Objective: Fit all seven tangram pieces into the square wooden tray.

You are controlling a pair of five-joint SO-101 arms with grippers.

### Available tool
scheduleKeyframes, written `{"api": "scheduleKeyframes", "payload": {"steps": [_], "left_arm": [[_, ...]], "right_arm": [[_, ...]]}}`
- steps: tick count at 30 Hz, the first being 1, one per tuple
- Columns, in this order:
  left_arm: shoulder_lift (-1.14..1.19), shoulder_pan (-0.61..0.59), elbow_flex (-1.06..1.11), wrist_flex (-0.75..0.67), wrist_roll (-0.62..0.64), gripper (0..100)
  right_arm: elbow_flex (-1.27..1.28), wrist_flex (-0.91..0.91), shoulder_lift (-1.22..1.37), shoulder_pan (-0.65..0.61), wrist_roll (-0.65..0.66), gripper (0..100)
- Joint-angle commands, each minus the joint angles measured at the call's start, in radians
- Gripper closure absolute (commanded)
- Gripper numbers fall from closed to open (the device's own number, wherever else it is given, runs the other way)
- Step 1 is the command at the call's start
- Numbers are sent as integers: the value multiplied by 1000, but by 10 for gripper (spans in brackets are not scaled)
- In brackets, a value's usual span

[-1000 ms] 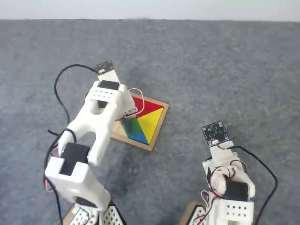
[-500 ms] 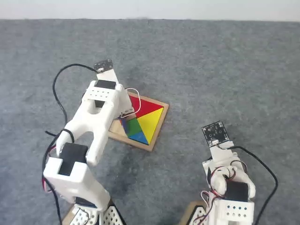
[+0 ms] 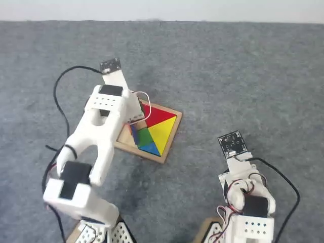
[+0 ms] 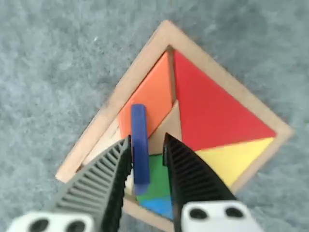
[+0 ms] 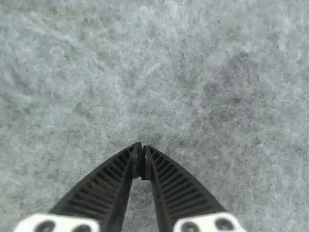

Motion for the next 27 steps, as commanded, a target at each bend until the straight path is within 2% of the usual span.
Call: {"api": "scheduleKeyframes", "payload": {"steps": [1,7,9,13,15,20,27], "left_arm": [[-118,-31,-22,34,-21,893],[-189,-100,31,-23,-23,895],[-209,-57,31,-21,-37,896],[-221,74,54,-29,-173,896],[-221,106,105,-75,-170,897],[-224,103,237,-230,-170,931],[-230,101,265,-236,-170,934]], "right_arm": [[17,2,-16,-4,8,991],[17,2,-16,-4,8,991],[17,2,-16,-4,8,991],[17,2,-16,-4,8,991],[17,2,-16,-4,8,991],[17,2,-16,-4,8,991],[17,2,-16,-4,8,991]]}}
